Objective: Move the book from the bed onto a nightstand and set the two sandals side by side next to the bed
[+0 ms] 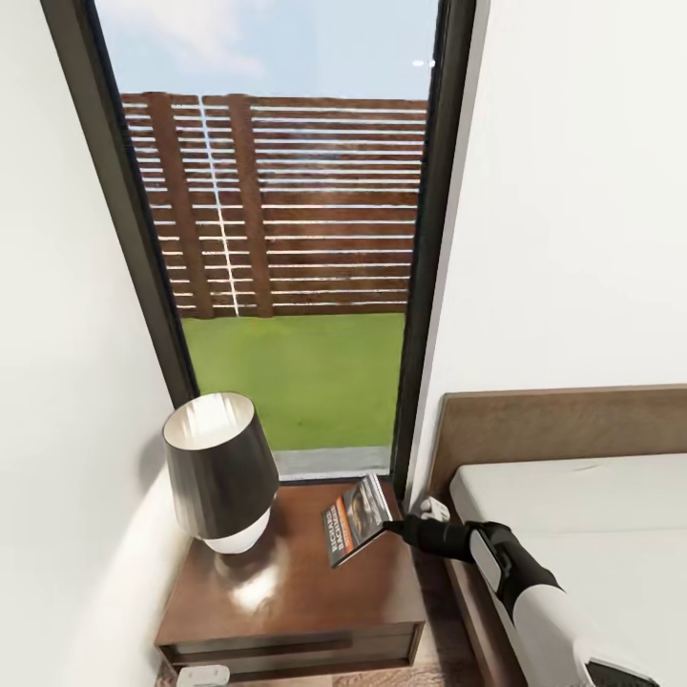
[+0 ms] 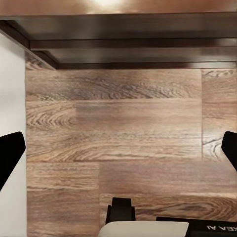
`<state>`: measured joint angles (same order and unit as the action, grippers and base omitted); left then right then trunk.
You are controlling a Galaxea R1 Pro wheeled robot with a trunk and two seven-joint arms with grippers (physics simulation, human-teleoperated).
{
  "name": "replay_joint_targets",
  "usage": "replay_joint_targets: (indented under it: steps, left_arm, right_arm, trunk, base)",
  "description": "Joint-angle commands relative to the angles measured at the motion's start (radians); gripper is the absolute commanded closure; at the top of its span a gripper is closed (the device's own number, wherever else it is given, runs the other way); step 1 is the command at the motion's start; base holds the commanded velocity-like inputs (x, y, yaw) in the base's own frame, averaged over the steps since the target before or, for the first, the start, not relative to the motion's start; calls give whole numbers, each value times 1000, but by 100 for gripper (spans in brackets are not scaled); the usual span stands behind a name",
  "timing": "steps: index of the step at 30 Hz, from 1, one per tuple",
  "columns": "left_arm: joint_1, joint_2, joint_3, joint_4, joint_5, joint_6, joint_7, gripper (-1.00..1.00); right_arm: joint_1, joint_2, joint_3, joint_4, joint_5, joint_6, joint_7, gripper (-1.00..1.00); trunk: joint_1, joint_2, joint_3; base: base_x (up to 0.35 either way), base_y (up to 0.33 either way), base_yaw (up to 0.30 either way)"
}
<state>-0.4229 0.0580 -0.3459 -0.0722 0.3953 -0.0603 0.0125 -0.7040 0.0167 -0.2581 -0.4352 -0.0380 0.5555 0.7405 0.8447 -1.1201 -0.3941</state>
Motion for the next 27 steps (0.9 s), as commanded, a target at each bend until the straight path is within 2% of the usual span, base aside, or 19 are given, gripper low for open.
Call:
replay_joint_targets:
  steps: [1,9,15,27]
  left_arm:
    - [-1,0,-8,0,8,-3,1,-100]
    - [-1,0,-8,0,8,-4,1,-100]
    - [-1,0,-8,0,8,-4,1,-100]
    - [-1,0,-8,0,8,-4,1,-100]
  right_arm:
    - [-3,1,-6,-1,-4,9,0,100]
    - [-9,4,-6,0,-4,9,-2,100]
    - [-10,9,-6,0,-6,9,-46,100]
    - [-11,17,-4,1,-39,9,-75,100]
  trunk:
    - [4,-8,-4]
    - [35,-64,-29]
    - [58,-106,-48]
    - [104,-190,-86]
  base:
    - [0,0,0]
    - [0,0,0]
    - [0,0,0]
    - [0,0,0]
